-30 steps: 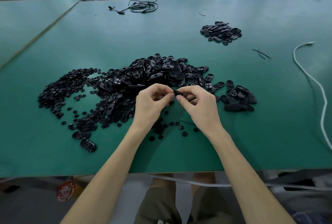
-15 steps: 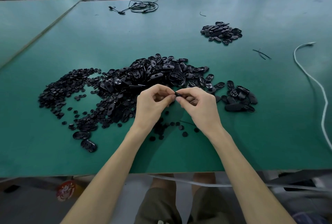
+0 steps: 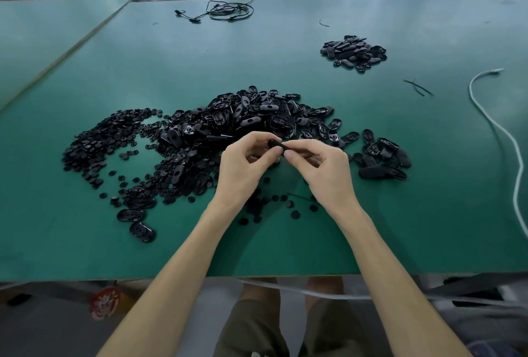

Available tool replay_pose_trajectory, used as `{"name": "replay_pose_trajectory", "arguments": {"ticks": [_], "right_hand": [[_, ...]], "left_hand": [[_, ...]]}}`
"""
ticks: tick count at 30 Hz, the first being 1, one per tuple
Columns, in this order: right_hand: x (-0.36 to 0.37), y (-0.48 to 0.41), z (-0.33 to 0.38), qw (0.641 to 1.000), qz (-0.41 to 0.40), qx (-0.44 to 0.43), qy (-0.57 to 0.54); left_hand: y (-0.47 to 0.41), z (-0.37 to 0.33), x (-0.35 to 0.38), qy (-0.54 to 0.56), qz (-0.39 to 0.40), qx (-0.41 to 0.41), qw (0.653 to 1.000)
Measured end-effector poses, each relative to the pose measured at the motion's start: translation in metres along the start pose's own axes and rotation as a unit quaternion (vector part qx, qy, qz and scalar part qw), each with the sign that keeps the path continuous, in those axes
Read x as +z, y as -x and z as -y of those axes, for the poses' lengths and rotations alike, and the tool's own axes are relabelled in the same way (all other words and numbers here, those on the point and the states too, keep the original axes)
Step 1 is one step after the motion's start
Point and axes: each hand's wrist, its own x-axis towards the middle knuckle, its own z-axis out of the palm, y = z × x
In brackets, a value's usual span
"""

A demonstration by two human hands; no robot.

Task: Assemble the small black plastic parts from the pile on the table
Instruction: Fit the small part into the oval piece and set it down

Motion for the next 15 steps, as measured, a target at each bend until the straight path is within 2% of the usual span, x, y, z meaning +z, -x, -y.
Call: {"name": "replay_pose_trajectory", "arguments": {"ticks": [3, 7, 15], "right_hand": [[0.0028, 0.0008, -0.0007, 1.000, 0.015, -0.009, 0.011], [0.0040, -0.0002, -0.0022, 0.999, 0.017, -0.021, 0.038], [0.0034, -0.0003, 0.0004, 1.000, 0.001, -0.003, 0.019]], "left_hand": [[0.0000, 0.0002, -0.0013, 0.010, -0.024, 0.010, 1.000], [-0.0020, 0.0008, -0.0026, 0.037, -0.041, -0.017, 0.998], [-0.0016, -0.0011, -0.0020, 0.007, 0.018, -0.001, 1.000]]}}
